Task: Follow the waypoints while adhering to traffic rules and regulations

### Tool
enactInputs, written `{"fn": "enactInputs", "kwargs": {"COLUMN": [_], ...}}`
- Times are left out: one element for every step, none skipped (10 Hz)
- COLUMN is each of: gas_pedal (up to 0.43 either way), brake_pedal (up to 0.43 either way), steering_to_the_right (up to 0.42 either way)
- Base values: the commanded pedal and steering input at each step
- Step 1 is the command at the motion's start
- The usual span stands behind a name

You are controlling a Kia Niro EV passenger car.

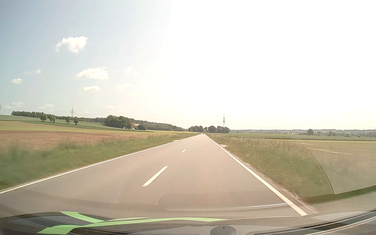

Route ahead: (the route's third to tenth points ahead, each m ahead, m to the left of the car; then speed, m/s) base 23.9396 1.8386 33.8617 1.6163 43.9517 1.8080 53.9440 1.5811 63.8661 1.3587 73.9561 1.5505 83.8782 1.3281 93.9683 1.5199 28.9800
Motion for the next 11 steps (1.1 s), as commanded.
{"fn": "enactInputs", "kwargs": {"gas_pedal": [0.228,0.228,0.240,0.240,0.260,0.260,0.260,0.260,0.260,0.260,0.260], "brake_pedal": [0.000,0.000,0.000,0.000,0.000,0.000,0.000,0.000,0.000,0.000,0.000], "steering_to_the_right": [-0.001,-0.001,-0.001,-0.001,-0.001,-0.001,0.000,0.000,0.000,0.001,0.001]}}
